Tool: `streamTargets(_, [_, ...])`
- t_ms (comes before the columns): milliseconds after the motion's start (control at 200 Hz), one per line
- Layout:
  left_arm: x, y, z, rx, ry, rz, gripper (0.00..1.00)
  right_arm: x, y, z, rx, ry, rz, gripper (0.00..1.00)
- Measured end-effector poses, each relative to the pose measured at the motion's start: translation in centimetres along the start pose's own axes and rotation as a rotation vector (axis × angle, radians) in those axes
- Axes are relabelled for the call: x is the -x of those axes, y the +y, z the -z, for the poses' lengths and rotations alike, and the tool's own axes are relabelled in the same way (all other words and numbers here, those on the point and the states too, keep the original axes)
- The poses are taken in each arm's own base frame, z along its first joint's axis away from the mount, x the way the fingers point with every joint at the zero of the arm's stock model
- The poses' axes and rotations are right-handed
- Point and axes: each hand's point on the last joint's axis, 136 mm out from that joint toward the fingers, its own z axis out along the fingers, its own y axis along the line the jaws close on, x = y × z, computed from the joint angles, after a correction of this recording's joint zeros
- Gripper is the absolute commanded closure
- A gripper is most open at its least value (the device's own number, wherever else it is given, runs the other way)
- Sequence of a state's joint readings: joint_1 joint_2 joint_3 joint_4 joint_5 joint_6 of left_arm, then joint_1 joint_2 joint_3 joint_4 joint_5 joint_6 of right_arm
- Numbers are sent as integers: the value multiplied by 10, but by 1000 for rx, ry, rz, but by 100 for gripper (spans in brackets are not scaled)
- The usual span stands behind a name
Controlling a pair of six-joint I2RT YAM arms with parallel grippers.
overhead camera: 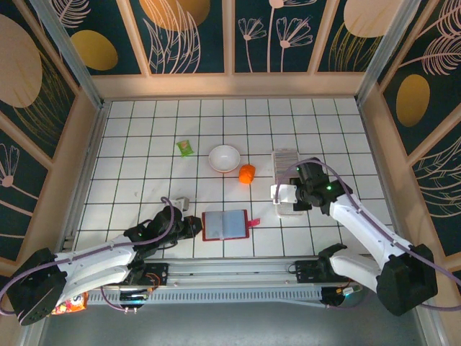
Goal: Put the credit cards into the card holder
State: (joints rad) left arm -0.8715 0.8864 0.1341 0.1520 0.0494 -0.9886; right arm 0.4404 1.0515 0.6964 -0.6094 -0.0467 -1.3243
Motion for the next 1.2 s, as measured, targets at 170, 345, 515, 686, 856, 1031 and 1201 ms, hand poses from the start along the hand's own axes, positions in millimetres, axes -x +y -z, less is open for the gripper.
streamTargets(170, [1, -3, 0, -14, 0, 0, 92, -1, 2, 3, 34, 13, -1, 100])
streamTargets(345, [0, -5, 0, -25, 2, 0, 92, -2, 4, 1, 56, 24, -3, 100])
streamTargets(515, [0, -6, 0, -32, 5, 6, 91, -7, 5, -1, 61, 52, -3, 100])
streamTargets(686, [-2, -3, -2, -20, 14, 7, 92, -11, 7, -4, 75, 76, -1, 100])
streamTargets(856, [-5, -1, -4, -9, 29, 9, 92, -12, 6, -5, 79, 81, 2, 99])
streamTargets(1031, [-5, -1, -3, -12, 27, 8, 92, -13, 5, -8, 85, 92, 3, 91])
streamTargets(1201, [-4, -3, -2, -27, 19, 10, 91, -13, -1, -11, 58, 97, 12, 87])
